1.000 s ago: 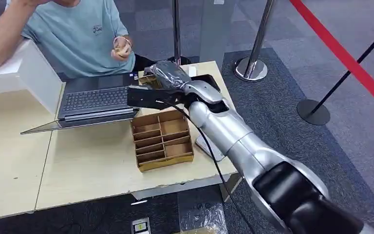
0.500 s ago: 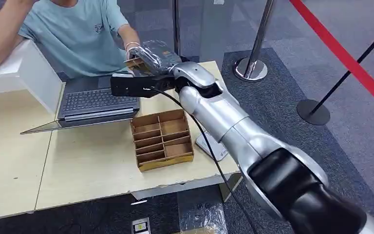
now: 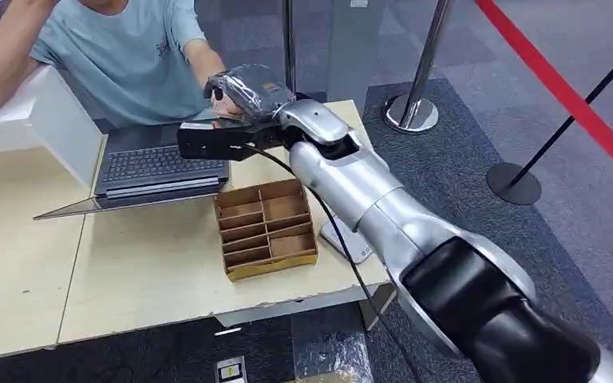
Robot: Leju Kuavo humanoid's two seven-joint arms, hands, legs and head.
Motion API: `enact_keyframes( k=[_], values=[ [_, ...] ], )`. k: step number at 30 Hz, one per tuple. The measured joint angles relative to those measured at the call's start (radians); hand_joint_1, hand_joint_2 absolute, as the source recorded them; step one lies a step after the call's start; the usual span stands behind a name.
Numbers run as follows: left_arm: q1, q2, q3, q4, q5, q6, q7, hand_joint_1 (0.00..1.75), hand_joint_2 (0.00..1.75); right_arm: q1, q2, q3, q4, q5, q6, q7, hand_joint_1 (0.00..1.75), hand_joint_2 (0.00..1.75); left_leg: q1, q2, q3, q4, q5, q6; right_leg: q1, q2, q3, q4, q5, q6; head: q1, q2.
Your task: Pass the card to the sensor for recognition and then transmit it.
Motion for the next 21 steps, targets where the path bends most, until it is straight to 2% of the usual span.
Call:
enact_keyframes(
  k=[13,21],
  values=[
    [0.001,0.000,-0.007,0.000,0.000,0.000,-0.003,0.00,1.75,0.000,-0.004,0.005,0.039,0.011,-0.008,-0.002,0.00,1.75,0.000,0.000,0.000,0.000,0.000,0.000,0.000,0.000,0.000,0.000,0.000,0.000,0.000,0.000],
    [0.003,0.000,-0.008,0.000,0.018,0.002,-0.011,0.00,1.75,0.002,-0.026,0.002,0.016,0.008,0.007,-0.002,0.00,1.75,0.000,0.000,0.000,0.000,0.000,0.000,0.000,0.000,0.000,0.000,0.000,0.000,0.000,0.000]
  ],
)
